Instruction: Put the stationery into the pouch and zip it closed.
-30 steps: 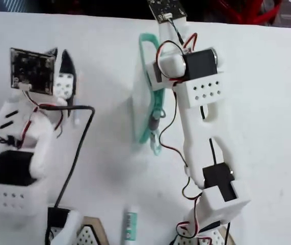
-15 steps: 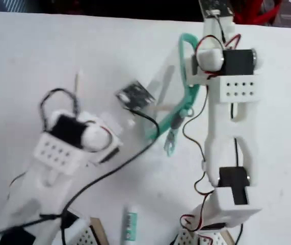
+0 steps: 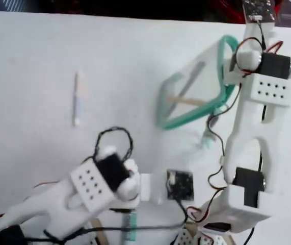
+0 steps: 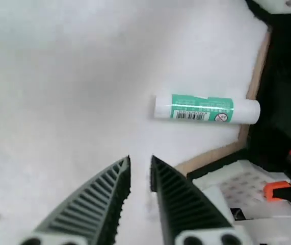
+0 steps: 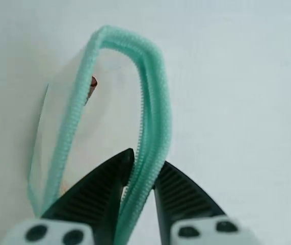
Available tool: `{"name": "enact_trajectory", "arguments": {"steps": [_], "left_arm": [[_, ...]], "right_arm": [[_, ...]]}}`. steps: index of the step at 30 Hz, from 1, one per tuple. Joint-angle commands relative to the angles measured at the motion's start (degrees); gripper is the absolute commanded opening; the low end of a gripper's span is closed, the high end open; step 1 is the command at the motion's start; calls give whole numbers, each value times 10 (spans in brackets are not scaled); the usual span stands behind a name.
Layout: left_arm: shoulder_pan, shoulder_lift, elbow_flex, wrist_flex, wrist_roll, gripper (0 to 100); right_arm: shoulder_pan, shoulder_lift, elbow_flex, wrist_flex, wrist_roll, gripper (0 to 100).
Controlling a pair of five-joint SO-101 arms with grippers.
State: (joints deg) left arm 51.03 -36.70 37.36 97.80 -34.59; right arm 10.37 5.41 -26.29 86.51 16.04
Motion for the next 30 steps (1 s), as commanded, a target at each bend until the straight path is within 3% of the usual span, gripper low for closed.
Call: {"name": "enact_trajectory", "arguments": {"steps": [1,11,21,30], "left_arm": [[24,-37,3,1,-15,241],[29,-36,73,0,-319,255],[32,-37,161,-184,-423,242],[29,-37,219,-236,-477,264]], "right_arm": [[53,-25,17,-44,29,19],[119,-25,138,-167,91,19],[87,-10,145,-173,90,19],[83,98,91,-171,91,19]]}}
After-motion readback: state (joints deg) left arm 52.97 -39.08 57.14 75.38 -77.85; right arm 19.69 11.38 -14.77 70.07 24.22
